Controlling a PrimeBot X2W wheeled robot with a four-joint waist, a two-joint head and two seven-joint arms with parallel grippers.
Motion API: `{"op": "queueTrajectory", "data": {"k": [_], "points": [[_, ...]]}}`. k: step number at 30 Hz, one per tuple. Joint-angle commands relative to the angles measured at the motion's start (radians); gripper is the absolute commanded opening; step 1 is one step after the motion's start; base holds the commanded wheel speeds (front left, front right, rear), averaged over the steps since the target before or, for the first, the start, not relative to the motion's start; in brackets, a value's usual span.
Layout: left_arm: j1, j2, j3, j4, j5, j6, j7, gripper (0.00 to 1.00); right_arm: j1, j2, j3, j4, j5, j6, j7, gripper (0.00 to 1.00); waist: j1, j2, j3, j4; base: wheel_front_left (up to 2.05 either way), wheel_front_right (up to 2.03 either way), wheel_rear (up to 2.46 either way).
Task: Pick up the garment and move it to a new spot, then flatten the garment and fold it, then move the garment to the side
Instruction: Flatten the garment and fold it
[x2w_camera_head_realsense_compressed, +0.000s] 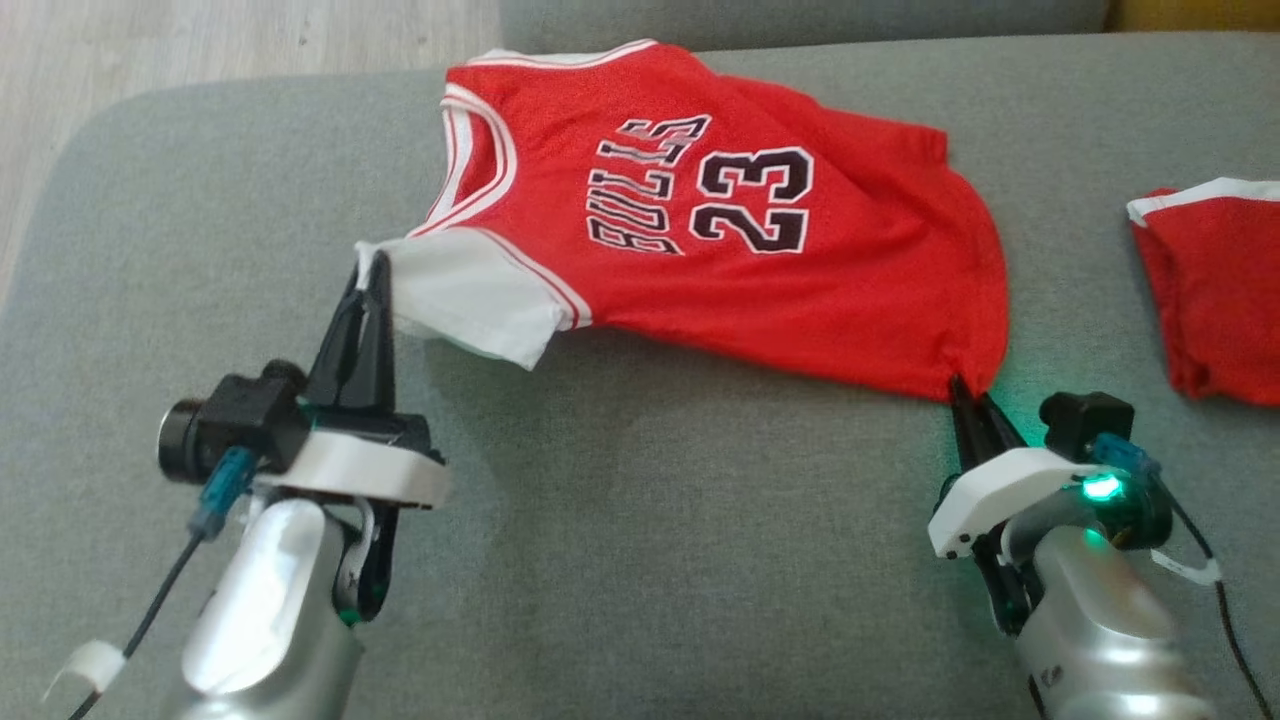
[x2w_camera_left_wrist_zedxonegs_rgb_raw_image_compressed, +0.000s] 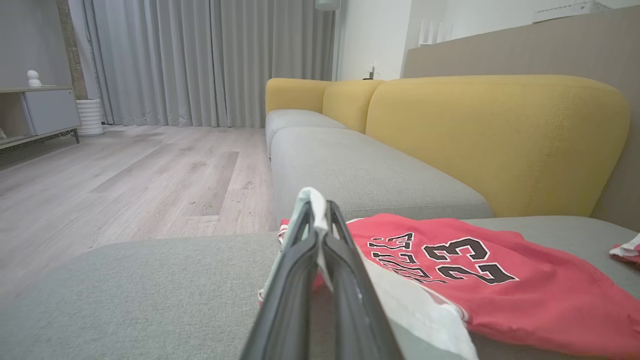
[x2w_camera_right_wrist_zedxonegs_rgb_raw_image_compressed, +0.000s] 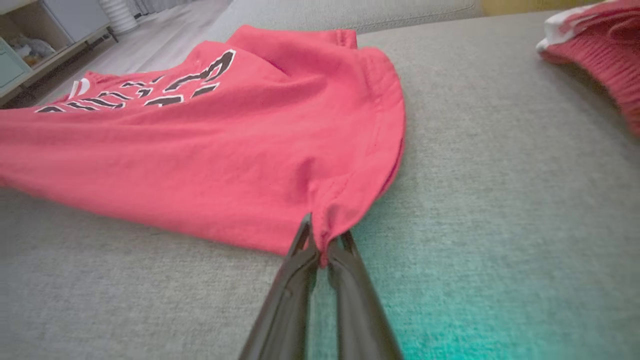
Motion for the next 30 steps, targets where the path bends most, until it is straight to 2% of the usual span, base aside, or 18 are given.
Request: {"op": "queueTrajectory", "data": {"k": [1, 11, 18, 23, 30], "points": [[-0.012, 0.024, 0.051, -0.038, -0.009, 0.009, -0.012, 0.00, 0.000, 0.010, 0.020, -0.041, 0.001, -0.001, -0.003, 0.00, 0.0000, 0.0000, -0.011, -0.004, 0.00, 0.00, 0.00], [-0.044, 0.012, 0.109, -0.128, -0.098, -0.008, -0.009, 0.00, 0.020, 0.010, -0.068, -0.347, -0.024, -0.001, -0.004, 0.00, 0.0000, 0.0000, -0.067, -0.012, 0.00, 0.00, 0.00], [-0.153, -0.011, 0.173, -0.273, -0.191, -0.017, 0.005, 0.00, -0.033, 0.009, -0.088, -0.607, -0.125, -0.001, 0.032, 0.00, 0.0000, 0.0000, -0.109, -0.030, 0.00, 0.00, 0.00], [-0.183, -0.012, 0.213, -0.453, -0.225, 0.016, 0.032, 0.00, -0.033, -0.033, -0.049, -0.817, -0.093, -0.001, 0.115, 0.00, 0.0000, 0.0000, -0.136, -0.042, 0.00, 0.00, 0.00], [-0.149, 0.016, 0.267, -0.726, -0.290, 0.069, 0.151, 0.00, 0.055, -0.102, -0.035, -1.123, -0.035, -0.001, 0.269, 0.00, 0.0000, 0.0000, -0.133, -0.042, 0.00, 0.00, 0.00]]}}
